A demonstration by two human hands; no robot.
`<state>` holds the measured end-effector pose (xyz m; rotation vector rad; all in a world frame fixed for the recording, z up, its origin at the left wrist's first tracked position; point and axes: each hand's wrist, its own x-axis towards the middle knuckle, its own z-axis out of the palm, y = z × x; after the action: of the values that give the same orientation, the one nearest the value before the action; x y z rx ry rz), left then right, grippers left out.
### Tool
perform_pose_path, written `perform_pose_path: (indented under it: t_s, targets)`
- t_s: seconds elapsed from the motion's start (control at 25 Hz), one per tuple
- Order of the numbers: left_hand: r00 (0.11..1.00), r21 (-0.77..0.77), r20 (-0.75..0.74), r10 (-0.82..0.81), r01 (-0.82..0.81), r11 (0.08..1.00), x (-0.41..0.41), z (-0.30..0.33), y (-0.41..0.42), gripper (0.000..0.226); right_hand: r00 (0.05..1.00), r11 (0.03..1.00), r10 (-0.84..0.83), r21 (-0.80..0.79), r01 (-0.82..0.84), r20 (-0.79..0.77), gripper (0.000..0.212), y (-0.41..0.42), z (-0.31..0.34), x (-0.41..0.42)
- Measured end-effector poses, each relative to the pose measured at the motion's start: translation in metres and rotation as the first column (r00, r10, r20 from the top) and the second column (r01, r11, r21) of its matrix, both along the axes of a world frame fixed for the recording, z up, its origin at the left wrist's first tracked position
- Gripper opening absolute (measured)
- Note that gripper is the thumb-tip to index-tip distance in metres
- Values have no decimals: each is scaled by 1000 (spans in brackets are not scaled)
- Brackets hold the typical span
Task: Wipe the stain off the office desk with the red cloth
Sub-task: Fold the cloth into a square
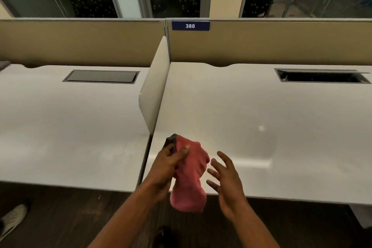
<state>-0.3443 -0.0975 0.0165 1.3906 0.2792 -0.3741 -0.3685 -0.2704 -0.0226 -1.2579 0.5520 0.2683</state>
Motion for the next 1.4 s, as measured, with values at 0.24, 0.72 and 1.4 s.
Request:
perform_pose_path:
  t_s: [0.24,0.72,1.4]
  targets:
    - [1000,-165,26,-6,10,986,10,10,-12,55,986,949,145,295,-114,-84,46,-24,-12,6]
    - [994,-215,107,-19,41,976,49,12,15,44,998,955,6,296,-25,65,56,-12,-12,67]
    - [999,13,-25,20,-20,1000,157,-3,80,24,909,988,-32,-127,93,416,53,15,35,152]
